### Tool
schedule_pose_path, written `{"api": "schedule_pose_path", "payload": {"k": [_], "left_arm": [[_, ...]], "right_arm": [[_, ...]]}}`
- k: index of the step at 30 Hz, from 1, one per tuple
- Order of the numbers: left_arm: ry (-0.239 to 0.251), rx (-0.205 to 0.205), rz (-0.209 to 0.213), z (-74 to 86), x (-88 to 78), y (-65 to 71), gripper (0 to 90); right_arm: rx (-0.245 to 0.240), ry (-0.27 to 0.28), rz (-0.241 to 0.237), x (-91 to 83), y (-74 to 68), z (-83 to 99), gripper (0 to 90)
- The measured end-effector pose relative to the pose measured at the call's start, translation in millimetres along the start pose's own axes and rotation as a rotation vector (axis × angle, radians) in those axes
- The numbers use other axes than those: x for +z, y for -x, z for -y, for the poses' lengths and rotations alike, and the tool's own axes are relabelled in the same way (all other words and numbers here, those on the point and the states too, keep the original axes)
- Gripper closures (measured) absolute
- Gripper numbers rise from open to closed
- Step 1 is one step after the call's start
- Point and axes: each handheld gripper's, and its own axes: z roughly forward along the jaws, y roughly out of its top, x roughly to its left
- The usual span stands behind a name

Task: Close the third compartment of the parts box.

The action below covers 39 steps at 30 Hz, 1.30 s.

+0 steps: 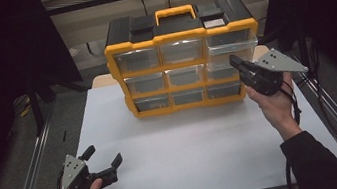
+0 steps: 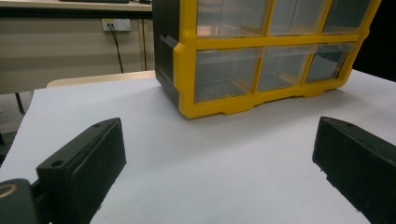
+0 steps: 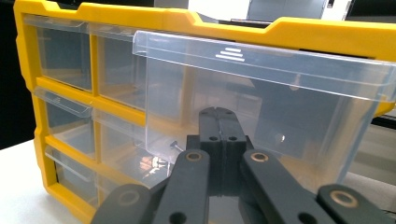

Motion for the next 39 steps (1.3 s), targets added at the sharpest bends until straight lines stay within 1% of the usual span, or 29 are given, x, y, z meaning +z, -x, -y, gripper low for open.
{"api": "schedule_pose_path", "payload": {"k": [13, 14, 27, 28, 29, 34, 35, 36, 39], "left_arm": [[0.000, 0.001, -0.001, -0.1, 0.0, -0.2, 2.6], [0.000, 0.001, 0.000, -0.1, 0.0, -0.3, 2.6], [0.000, 0.001, 0.000, -0.1, 0.1, -0.2, 2.6], [-0.005, 0.007, -0.001, -0.2, -0.1, -0.6, 2.7], [0.001, 0.001, 0.000, -0.1, 0.2, -0.3, 2.6], [0.000, 0.000, -0.004, -0.1, -0.1, -0.9, 2.6], [0.001, -0.003, -0.004, -0.1, 0.2, -0.6, 2.6], [0.002, -0.001, -0.002, -0.2, 0.2, -0.7, 2.6], [0.000, 0.003, -0.001, -0.3, 0.1, -0.7, 2.6]], "right_arm": [[-0.005, -0.008, 0.015, 6.0, 3.5, 0.2, 90.0], [-0.006, -0.012, 0.010, 6.4, 3.9, 0.2, 90.0], [-0.005, -0.015, 0.039, 16.8, 10.5, -1.3, 90.0], [-0.005, -0.018, 0.041, 17.8, 11.3, -1.3, 90.0], [-0.001, -0.019, 0.048, 18.9, 12.0, -1.4, 90.0], [-0.002, -0.027, 0.051, 24.9, 15.3, -1.6, 90.0], [-0.003, -0.027, 0.059, 26.2, 15.7, -1.4, 90.0], [-0.002, -0.031, 0.055, 27.1, 16.5, -1.3, 90.0], [-0.008, -0.035, 0.062, 29.3, 17.5, -1.3, 90.0]]}}
